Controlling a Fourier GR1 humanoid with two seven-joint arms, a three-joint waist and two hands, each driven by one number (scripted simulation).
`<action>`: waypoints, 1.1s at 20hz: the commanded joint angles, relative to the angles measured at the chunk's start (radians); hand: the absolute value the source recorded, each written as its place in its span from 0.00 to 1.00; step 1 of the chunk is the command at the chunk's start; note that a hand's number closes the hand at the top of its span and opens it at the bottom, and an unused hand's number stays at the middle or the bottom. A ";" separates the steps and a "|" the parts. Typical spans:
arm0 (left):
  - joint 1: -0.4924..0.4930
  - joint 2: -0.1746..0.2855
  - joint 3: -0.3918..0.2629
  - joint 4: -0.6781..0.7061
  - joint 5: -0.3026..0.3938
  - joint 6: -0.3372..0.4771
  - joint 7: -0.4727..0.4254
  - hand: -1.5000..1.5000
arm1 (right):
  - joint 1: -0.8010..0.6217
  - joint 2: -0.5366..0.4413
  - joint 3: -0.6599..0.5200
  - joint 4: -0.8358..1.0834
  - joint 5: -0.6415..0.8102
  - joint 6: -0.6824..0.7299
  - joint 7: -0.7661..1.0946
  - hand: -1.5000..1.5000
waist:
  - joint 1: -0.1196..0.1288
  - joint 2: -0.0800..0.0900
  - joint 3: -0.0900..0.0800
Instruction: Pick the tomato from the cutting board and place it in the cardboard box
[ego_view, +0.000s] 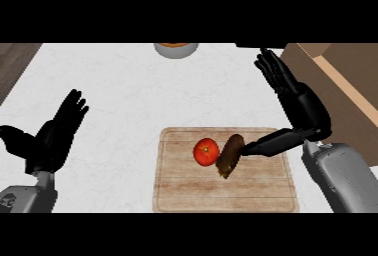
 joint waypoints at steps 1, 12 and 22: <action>0.059 0.045 0.057 -0.036 0.065 -0.063 0.034 0.50 | 0.016 0.023 0.020 0.010 0.021 0.090 -0.187 0.00 | -0.024 -0.001 -0.001; 0.049 0.048 0.071 -0.091 0.067 -0.030 0.112 0.50 | -0.163 -0.283 0.223 -0.176 0.395 0.227 0.204 0.00 | -0.037 -0.010 -0.006; 0.070 0.011 0.054 -0.145 0.040 -0.001 0.138 0.50 | -0.319 -0.113 0.405 -0.230 0.467 0.453 0.707 0.00 | -0.035 -0.005 -0.003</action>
